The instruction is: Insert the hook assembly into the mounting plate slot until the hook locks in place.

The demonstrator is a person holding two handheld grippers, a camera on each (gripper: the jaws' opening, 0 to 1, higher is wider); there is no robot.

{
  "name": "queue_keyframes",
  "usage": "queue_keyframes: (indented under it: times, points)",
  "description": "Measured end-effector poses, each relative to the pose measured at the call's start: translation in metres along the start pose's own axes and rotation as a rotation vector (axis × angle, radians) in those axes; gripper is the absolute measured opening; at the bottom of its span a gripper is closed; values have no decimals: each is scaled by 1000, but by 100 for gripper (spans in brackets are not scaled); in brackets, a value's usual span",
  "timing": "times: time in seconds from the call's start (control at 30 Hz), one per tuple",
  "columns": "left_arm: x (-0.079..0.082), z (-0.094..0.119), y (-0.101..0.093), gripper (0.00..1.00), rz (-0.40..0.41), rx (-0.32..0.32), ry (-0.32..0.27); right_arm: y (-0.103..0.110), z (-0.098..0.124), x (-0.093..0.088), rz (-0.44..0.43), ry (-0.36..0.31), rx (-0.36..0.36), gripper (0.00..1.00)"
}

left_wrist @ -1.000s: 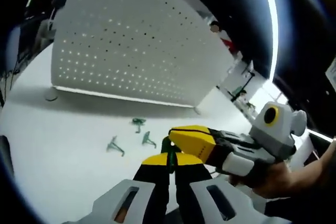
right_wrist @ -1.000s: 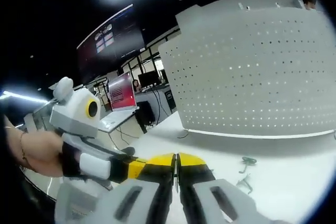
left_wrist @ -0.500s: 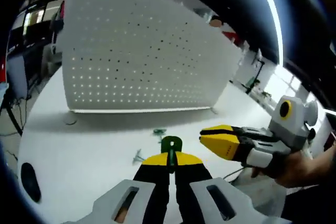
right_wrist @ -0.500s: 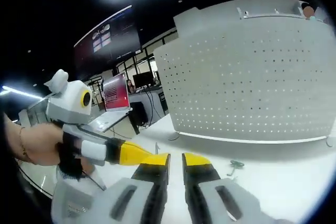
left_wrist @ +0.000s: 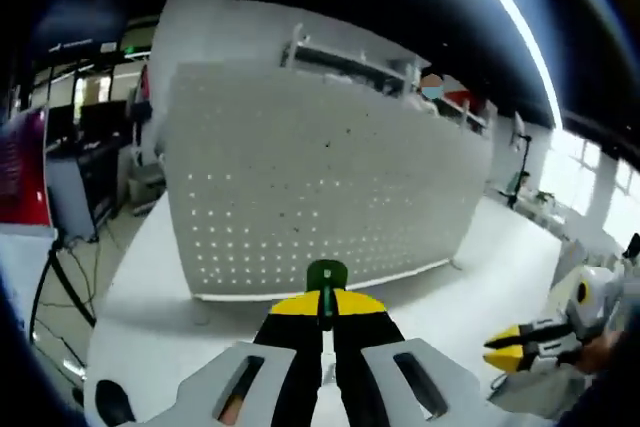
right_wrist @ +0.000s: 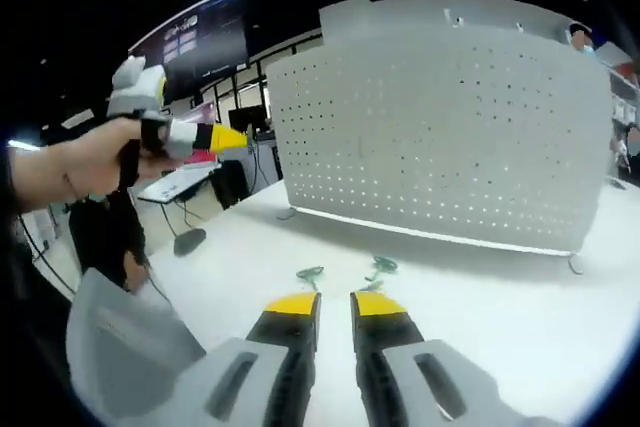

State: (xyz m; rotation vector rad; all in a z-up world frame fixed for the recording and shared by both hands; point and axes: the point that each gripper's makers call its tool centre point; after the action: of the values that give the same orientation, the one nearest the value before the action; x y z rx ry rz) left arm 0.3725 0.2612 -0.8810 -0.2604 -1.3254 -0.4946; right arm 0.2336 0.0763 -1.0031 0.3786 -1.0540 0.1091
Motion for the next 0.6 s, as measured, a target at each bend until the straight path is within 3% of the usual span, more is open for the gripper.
queue_keyframes:
  times: [0.1,0.17,0.4,0.6]
  points:
    - [20,-1,20,1,2,85,-63,-16,7,-9,75,25,-74,10]
    - [26,-3,27,1,-11,111,-75,-21,10,-13,134,40,-100,10]
    - [43,-14,48,1,19,165,-106,-23,14,-16,197,60,-110,11]
    - [58,-25,60,1,-17,199,-140,-22,14,-5,231,-14,-121,11]
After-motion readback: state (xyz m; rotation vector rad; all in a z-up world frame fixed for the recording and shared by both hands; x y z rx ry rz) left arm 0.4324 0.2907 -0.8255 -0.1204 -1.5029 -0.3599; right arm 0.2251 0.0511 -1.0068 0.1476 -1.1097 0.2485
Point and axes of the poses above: the point that each gripper's makers call its tool centre point, and the gripper's own axes: z roughly backward along the fingers, y roughly to its left, x roughly out of its top, and after that the axes turned 13 degrees about -z, right-handed
